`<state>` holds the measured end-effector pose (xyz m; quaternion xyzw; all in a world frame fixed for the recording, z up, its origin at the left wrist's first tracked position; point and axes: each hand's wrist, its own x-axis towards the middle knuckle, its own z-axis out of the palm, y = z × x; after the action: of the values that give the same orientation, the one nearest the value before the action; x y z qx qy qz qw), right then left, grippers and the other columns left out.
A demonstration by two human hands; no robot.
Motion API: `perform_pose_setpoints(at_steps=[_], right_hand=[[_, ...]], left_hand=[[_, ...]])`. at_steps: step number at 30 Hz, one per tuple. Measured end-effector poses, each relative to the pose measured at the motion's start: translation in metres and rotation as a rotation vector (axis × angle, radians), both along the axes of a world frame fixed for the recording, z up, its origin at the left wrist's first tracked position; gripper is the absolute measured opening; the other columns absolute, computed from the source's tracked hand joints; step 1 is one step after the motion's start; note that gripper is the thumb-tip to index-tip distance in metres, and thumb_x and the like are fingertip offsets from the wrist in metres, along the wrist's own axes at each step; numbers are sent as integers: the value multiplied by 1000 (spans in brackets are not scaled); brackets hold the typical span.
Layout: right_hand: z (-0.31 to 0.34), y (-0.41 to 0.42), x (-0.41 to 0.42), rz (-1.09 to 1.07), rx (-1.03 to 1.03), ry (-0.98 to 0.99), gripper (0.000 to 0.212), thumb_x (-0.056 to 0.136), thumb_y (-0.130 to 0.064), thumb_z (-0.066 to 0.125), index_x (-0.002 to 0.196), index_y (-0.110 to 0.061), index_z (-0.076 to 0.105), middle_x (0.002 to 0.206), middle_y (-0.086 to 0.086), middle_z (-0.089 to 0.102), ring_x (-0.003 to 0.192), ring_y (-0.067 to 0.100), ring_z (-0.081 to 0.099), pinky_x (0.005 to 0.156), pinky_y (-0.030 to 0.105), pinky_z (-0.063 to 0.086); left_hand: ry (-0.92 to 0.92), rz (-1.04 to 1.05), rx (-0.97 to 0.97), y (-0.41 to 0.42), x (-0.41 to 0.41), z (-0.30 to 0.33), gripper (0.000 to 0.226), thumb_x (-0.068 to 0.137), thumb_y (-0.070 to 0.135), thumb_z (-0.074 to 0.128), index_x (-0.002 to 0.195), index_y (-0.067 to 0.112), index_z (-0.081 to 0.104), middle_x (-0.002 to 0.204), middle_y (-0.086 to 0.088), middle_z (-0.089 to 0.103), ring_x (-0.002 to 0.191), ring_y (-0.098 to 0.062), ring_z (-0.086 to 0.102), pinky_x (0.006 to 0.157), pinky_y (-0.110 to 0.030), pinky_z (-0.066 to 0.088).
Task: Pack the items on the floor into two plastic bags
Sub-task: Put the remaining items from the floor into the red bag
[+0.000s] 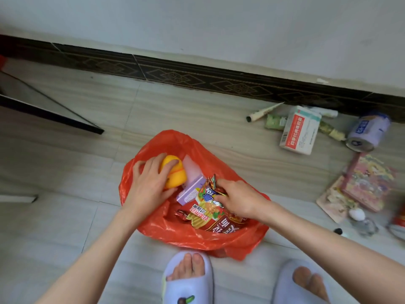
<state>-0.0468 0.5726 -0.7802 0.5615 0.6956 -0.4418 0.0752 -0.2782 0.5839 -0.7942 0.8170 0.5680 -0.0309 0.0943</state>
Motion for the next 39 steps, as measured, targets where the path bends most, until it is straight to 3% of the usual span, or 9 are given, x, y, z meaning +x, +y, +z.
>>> perform_pose_setpoints(at_steps=[4, 7, 10, 13, 20, 26, 30, 35, 39], right_hand=[[-6, -3, 1, 173, -13, -47, 46, 91, -39, 48, 131, -17, 40, 130, 13, 51, 120, 32, 48, 97, 38, 41], [-5, -4, 6, 51, 55, 33, 59, 89, -48, 48, 139, -21, 34, 136, 9, 48, 125, 28, 45, 102, 38, 38], [-2, 5, 32, -322, 275, 121, 45, 90, -42, 49, 127, -18, 50, 126, 6, 57, 116, 23, 53, 97, 32, 41], [-4, 12, 72, -540, 378, 58, 35, 90, -31, 52, 121, -13, 54, 117, 6, 60, 108, 23, 56, 89, 31, 41], [-26, 57, 160, -981, 433, -156, 53, 86, -32, 58, 130, -4, 44, 131, 17, 47, 122, 32, 40, 97, 36, 34], [-51, 76, 175, -1046, 248, -127, 80, 75, -40, 71, 134, 1, 35, 132, 21, 43, 124, 35, 38, 103, 40, 31], [-62, 85, 175, -1032, 221, -93, 87, 69, -31, 78, 136, -3, 29, 131, 17, 44, 123, 34, 39, 103, 43, 34], [-59, 90, 176, -1186, 234, 128, 63, 72, -18, 75, 125, -7, 41, 122, 13, 54, 111, 27, 53, 95, 42, 45], [-32, 70, 164, -1216, 285, 440, 35, 87, -11, 59, 121, -13, 51, 109, 2, 62, 88, 8, 59, 75, 21, 51]], left_hand=[[23, -19, -61, -7, -3, 0, 61, 77, 56, 47, 128, 22, 43, 136, -16, 46, 121, -28, 39, 92, -44, 28], [-10, -24, -83, -9, 2, 3, 59, 86, 59, 29, 128, 22, 47, 141, -13, 43, 129, -30, 38, 94, -41, 29], [-107, -79, -18, -1, 22, 15, 49, 88, 48, 35, 125, 19, 50, 140, -12, 43, 132, -28, 35, 97, -37, 28], [-205, -140, 8, 17, 62, 23, 48, 87, 42, 39, 128, 19, 46, 140, -12, 43, 132, -29, 35, 100, -39, 32], [-284, -125, -107, 95, 162, -9, 54, 91, 20, 49, 141, 15, 30, 149, -13, 27, 137, -28, 25, 106, -43, 26], [-85, -180, -56, 140, 209, -39, 62, 90, 18, 48, 144, 13, 19, 149, -13, 23, 136, -29, 22, 105, -41, 27], [-165, -114, -78, 158, 227, -53, 56, 90, 18, 51, 141, 10, 29, 136, -16, 41, 122, -31, 38, 97, -41, 34], [-443, 116, -157, 163, 237, -57, 34, 85, 6, 56, 120, 6, 55, 112, -18, 57, 104, -32, 51, 86, -34, 39], [-572, 223, -127, 150, 215, -34, 27, 84, 7, 58, 111, 8, 63, 102, -13, 65, 85, -21, 56, 69, -16, 34]])
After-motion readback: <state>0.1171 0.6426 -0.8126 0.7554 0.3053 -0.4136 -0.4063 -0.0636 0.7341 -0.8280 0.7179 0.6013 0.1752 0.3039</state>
